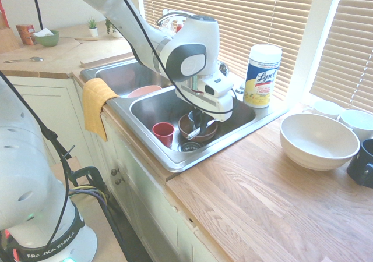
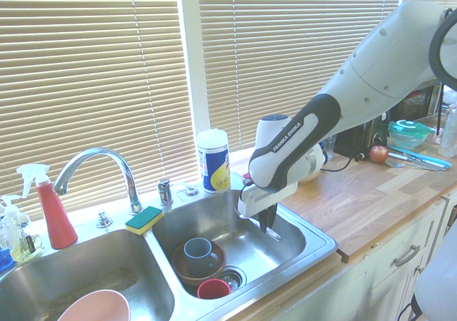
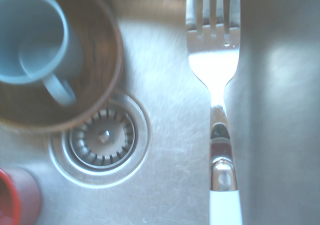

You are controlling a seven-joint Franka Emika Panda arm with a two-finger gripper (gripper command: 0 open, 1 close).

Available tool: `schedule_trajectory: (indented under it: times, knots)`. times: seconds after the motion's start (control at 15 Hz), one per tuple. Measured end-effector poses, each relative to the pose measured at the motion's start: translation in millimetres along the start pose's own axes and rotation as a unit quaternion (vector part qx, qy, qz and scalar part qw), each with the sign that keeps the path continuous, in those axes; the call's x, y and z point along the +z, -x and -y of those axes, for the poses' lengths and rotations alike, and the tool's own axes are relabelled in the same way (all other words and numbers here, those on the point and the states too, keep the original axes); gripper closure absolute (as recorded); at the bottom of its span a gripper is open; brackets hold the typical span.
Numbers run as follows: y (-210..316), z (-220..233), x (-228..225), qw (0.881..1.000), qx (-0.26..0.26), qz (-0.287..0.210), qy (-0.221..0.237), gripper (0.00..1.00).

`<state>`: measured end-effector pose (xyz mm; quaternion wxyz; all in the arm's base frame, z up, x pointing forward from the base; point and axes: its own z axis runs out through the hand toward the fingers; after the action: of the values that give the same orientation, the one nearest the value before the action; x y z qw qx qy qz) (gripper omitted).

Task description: Put the fork into the sink

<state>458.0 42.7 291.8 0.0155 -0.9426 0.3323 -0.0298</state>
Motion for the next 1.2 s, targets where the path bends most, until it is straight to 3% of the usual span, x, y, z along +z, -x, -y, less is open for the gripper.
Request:
schedule_trajectory:
  times: [0.33, 1.2]
  knots:
    - [6, 9, 52, 1.000, -0.015, 0.016, 0.023, 1.00]
    - [22, 31, 107, 0.998, -0.025, 0.032, 0.049, 1.00]
